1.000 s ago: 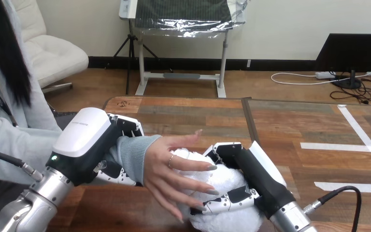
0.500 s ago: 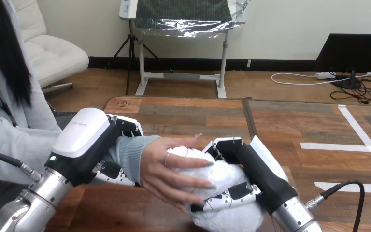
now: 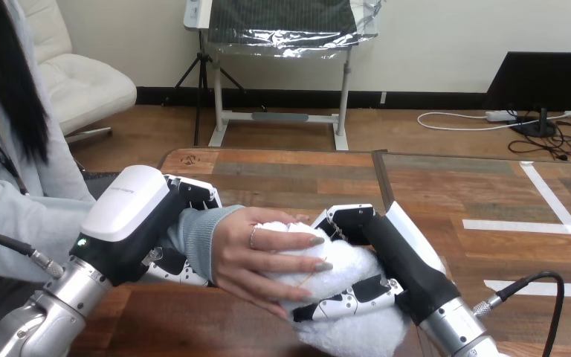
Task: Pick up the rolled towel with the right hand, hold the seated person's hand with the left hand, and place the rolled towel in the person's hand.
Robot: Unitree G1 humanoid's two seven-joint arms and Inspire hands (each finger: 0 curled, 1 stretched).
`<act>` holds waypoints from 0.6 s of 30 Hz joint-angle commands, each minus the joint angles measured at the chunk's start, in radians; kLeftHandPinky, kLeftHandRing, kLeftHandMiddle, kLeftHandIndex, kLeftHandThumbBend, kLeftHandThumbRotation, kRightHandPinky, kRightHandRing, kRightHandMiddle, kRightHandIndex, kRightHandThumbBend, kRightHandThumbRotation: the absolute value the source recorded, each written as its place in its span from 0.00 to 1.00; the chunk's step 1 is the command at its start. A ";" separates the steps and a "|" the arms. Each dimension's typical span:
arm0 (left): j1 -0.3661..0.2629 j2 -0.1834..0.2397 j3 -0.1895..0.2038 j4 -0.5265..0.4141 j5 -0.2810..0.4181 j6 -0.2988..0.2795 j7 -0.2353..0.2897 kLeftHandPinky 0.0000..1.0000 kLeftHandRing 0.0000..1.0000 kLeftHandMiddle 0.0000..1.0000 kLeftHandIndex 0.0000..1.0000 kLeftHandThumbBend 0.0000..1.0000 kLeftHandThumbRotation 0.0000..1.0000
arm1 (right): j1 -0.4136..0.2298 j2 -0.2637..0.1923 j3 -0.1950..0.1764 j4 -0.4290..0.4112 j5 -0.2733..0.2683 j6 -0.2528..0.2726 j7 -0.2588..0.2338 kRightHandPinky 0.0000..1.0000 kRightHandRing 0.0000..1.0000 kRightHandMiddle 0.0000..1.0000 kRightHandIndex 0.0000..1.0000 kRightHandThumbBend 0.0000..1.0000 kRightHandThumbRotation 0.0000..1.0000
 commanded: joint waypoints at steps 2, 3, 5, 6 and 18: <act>-0.101 -0.055 -0.032 0.009 -0.004 -0.039 -0.001 0.28 0.31 0.35 0.39 1.00 0.15 | -0.077 0.029 -0.031 -0.154 0.074 -0.044 -0.001 0.25 0.30 0.41 0.40 0.77 0.00; -0.101 -0.055 -0.032 0.010 -0.004 -0.039 -0.001 0.28 0.31 0.35 0.39 1.00 0.15 | -0.077 0.029 -0.031 -0.160 0.074 -0.046 -0.001 0.25 0.30 0.41 0.40 0.77 0.00; -0.103 -0.056 -0.032 0.012 -0.002 -0.041 0.000 0.28 0.31 0.35 0.39 1.00 0.15 | -0.077 0.029 -0.031 -0.165 0.074 -0.047 -0.001 0.25 0.30 0.41 0.40 0.77 0.00; -0.103 -0.056 -0.032 0.013 -0.002 -0.042 0.000 0.28 0.31 0.35 0.39 1.00 0.15 | -0.077 0.029 -0.031 -0.166 0.074 -0.047 -0.001 0.25 0.30 0.41 0.40 0.77 0.00; -0.105 -0.062 -0.033 0.015 -0.008 -0.048 -0.008 0.28 0.30 0.35 0.39 1.00 0.15 | -0.095 0.033 -0.037 -0.182 0.089 -0.041 0.014 0.25 0.29 0.41 0.40 0.77 0.00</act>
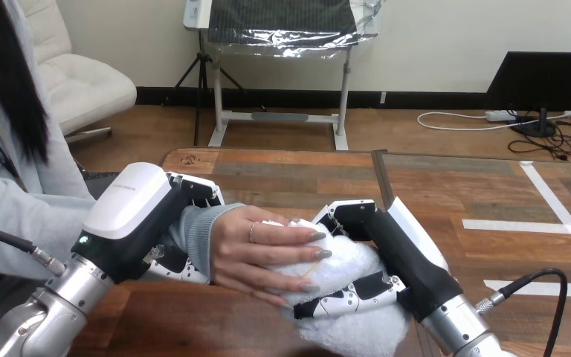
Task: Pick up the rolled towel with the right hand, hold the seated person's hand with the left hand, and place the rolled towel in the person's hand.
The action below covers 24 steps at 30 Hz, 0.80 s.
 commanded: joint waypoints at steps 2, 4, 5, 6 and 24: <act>-0.093 -0.059 -0.033 0.002 -0.010 -0.030 -0.010 0.27 0.30 0.35 0.39 1.00 0.15 | -0.104 0.034 -0.028 -0.148 0.080 -0.044 -0.001 0.24 0.29 0.40 0.41 0.77 0.00; -0.092 -0.060 -0.032 -0.003 -0.012 -0.028 -0.013 0.27 0.30 0.35 0.39 1.00 0.15 | -0.109 0.035 -0.030 -0.142 0.081 -0.044 0.000 0.24 0.29 0.40 0.41 0.77 0.00; -0.091 -0.060 -0.031 -0.004 -0.012 -0.028 -0.013 0.27 0.30 0.35 0.39 1.00 0.15 | -0.110 0.035 -0.031 -0.141 0.081 -0.043 0.001 0.24 0.29 0.40 0.41 0.77 0.00; -0.090 -0.061 -0.031 -0.006 -0.012 -0.028 -0.012 0.27 0.30 0.35 0.39 1.00 0.15 | -0.111 0.036 -0.031 -0.139 0.081 -0.042 0.002 0.24 0.29 0.40 0.41 0.77 0.00; -0.081 -0.057 -0.025 -0.017 -0.011 -0.036 -0.005 0.27 0.30 0.35 0.39 1.00 0.16 | -0.121 0.042 -0.034 -0.107 0.086 -0.038 0.009 0.25 0.31 0.41 0.41 0.79 0.00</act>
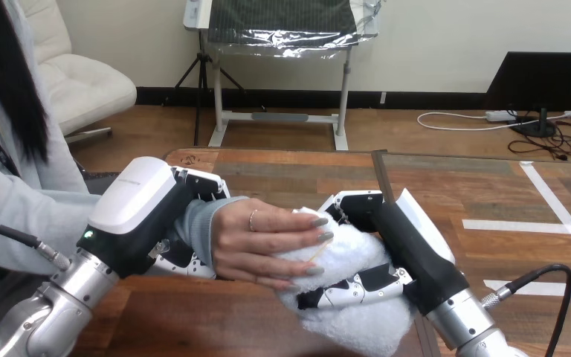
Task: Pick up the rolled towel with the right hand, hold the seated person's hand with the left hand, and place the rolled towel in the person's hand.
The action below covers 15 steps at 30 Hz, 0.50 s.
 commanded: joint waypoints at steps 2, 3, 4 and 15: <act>-0.060 -0.044 -0.025 -0.016 -0.008 -0.028 -0.003 0.27 0.30 0.35 0.39 1.00 0.16 | -0.120 0.040 -0.018 -0.082 0.044 -0.038 -0.007 0.26 0.32 0.41 0.41 0.80 0.00; -0.058 -0.045 -0.024 -0.016 -0.010 -0.026 -0.005 0.27 0.30 0.35 0.39 1.00 0.16 | -0.120 0.039 -0.018 -0.082 0.041 -0.033 -0.008 0.26 0.32 0.41 0.41 0.80 0.00; -0.057 -0.045 -0.023 -0.017 -0.011 -0.025 -0.006 0.28 0.30 0.36 0.39 1.00 0.16 | -0.120 0.038 -0.018 -0.082 0.040 -0.030 -0.007 0.26 0.32 0.41 0.42 0.80 0.00; -0.052 -0.043 -0.022 -0.016 -0.017 -0.032 -0.008 0.34 0.36 0.40 0.44 1.00 0.17 | -0.109 0.022 -0.013 -0.104 -0.005 0.038 -0.008 0.40 0.46 0.53 0.54 0.89 0.12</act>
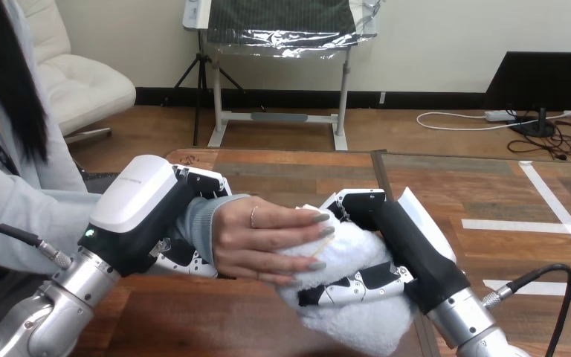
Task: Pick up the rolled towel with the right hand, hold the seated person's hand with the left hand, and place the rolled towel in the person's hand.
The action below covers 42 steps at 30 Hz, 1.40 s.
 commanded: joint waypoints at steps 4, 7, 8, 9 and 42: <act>-0.049 -0.037 -0.022 -0.019 -0.021 -0.030 -0.020 0.40 0.43 0.47 0.50 1.00 0.19 | -0.103 0.010 -0.004 -0.109 -0.011 0.046 0.007 0.50 0.56 0.61 0.63 0.95 0.22; -0.046 -0.034 -0.022 -0.025 -0.017 -0.030 -0.020 0.44 0.48 0.52 0.54 1.00 0.21 | -0.101 -0.004 0.002 -0.122 -0.015 0.077 0.029 0.55 0.61 0.65 0.67 0.97 0.28; -0.046 -0.033 -0.022 -0.026 -0.015 -0.030 -0.020 0.47 0.50 0.53 0.55 1.00 0.21 | -0.100 -0.008 0.004 -0.125 -0.017 0.085 0.035 0.57 0.63 0.67 0.69 0.98 0.30; -0.044 -0.033 -0.021 -0.028 -0.015 -0.029 -0.022 0.49 0.51 0.55 0.57 1.00 0.22 | -0.100 -0.018 0.007 -0.131 -0.026 0.100 0.045 0.59 0.65 0.68 0.70 0.98 0.31; 0.018 -0.015 -0.003 -0.136 -0.025 0.040 -0.129 0.89 0.95 0.97 0.98 1.00 0.48 | -0.077 -0.083 0.029 -0.204 -0.097 0.340 0.177 0.95 1.00 1.00 1.00 1.00 0.75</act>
